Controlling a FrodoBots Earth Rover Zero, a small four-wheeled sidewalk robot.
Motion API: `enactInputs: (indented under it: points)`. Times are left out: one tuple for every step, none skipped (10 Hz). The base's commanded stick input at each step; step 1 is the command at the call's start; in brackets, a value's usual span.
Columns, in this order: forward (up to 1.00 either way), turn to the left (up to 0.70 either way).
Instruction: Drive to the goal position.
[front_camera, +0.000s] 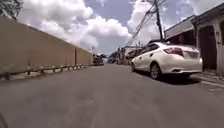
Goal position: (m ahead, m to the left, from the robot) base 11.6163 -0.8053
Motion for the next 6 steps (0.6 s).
enactInputs:
  points:
    - [1.00,0.00]
    - [1.00,0.00]
    - [1.00,0.00]
    - [1.00,0.00]
    - [1.00,0.00]
    - [1.00,0.00]
